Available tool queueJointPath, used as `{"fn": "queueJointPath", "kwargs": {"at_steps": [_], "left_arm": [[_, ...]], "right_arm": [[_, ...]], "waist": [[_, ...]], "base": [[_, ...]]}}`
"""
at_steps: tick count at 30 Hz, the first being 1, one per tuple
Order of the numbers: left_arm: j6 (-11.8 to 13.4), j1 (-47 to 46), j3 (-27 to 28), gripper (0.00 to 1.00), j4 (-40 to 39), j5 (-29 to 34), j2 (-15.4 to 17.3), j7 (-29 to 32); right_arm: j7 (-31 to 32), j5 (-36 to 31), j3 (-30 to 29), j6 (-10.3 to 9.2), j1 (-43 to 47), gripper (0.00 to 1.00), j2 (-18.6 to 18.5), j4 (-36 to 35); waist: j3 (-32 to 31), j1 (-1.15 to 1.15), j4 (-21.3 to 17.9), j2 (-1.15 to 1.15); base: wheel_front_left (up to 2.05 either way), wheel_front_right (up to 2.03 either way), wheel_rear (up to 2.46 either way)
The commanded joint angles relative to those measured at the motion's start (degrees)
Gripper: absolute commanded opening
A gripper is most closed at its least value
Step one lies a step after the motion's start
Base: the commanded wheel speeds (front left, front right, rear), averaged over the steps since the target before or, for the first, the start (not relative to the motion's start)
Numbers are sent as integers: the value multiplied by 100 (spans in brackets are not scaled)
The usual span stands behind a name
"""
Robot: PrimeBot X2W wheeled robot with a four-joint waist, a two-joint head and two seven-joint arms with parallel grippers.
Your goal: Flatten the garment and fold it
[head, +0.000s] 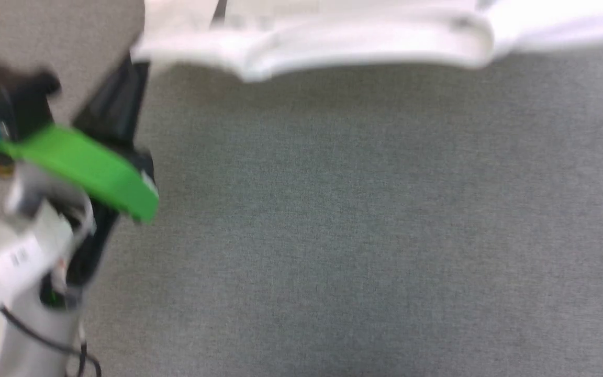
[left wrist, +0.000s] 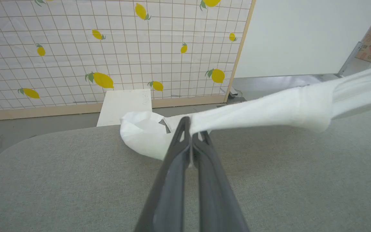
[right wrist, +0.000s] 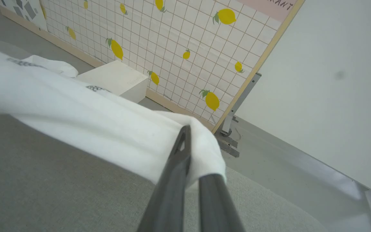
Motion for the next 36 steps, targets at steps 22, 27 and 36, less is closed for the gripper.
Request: {"fn": "queueJointPath", "kwargs": {"at_steps": [22, 27, 36], "left_arm": [[300, 3168, -642, 0, -447, 38, 446, 400], [314, 3502, -823, 0, -371, 12, 420, 431], [466, 4004, -930, 0, -49, -131, 7, -44]], "right_arm": [[1016, 380, -1114, -24, 4076, 0, 1213, -714], [1189, 501, -1174, -24, 4554, 0, 1342, -779], [1294, 548, -1009, -24, 5132, 0, 1606, -680]], "waist": [[-1213, 1, -68, 0], [-1316, 1, -64, 0], [-1512, 1, -133, 0]], "base": [[0, 0, 0], [0, 0, 0], [0, 0, 0]]}}
